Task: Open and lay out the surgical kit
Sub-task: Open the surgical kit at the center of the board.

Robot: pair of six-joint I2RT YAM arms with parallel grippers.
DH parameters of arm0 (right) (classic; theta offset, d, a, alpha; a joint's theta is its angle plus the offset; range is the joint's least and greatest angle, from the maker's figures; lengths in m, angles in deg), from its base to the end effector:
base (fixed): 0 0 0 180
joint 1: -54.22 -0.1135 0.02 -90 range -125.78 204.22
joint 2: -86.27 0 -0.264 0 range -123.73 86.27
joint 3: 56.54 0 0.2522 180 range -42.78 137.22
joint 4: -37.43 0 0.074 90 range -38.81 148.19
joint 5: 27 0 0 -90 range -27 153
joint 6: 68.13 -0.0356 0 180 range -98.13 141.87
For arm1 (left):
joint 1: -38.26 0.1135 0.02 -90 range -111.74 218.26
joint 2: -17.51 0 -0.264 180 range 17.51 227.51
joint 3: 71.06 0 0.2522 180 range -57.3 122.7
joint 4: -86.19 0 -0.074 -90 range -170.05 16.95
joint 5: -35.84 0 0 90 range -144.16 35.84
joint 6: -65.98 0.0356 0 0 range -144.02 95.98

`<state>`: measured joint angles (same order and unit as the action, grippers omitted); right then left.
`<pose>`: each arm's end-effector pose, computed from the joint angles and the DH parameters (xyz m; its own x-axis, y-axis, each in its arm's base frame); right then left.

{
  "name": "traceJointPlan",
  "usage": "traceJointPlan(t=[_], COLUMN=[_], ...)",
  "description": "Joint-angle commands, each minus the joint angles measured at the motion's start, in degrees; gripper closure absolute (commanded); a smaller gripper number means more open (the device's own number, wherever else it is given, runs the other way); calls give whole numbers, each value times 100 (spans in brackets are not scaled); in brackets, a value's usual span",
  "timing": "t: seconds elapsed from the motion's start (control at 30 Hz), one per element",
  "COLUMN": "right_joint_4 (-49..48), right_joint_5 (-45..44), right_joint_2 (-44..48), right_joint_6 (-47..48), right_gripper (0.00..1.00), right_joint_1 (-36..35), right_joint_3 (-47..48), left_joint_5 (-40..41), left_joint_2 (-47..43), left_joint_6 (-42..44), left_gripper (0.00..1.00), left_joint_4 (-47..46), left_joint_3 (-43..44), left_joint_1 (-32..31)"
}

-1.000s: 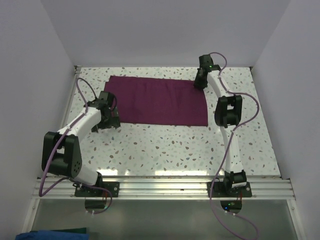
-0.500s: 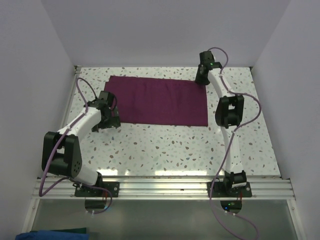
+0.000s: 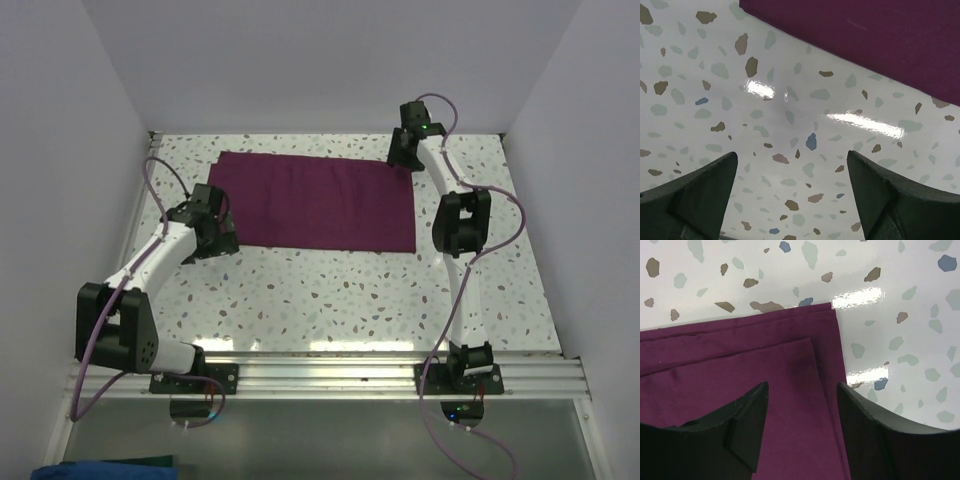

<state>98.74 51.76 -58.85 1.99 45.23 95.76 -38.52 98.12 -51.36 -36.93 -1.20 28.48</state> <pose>0.5449 0.0792 0.2077 -0.7665 0.2164 -0.6047 0.2341 0.9709 0.0507 0.2637 -0.0357 0.2268 -0.8382 -0.3043 -0.4526 -0.3630 0.9306 0.0467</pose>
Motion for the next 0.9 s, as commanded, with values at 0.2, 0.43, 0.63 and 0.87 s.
traceJointPlan(t=[0.2, 0.43, 0.63, 0.87], right_joint_4=[-97, -149, -193, -237], right_joint_5=[-194, -89, -53, -44], right_joint_2=[-95, -306, -403, -395], right_joint_6=[151, 72, 63, 54], right_gripper=[43, 46, 50, 60], right_joint_1=[3, 3, 3, 12], right_joint_3=[147, 24, -73, -20], left_joint_5=[62, 88, 62, 27], left_joint_2=[-477, -512, -600, -556], left_joint_6=[-79, -114, -167, -193], left_gripper=[5, 5, 5, 5], left_joint_4=[109, 180, 198, 163], left_joint_3=[-231, -222, -301, -336], left_joint_1=[-6, -15, -6, -15])
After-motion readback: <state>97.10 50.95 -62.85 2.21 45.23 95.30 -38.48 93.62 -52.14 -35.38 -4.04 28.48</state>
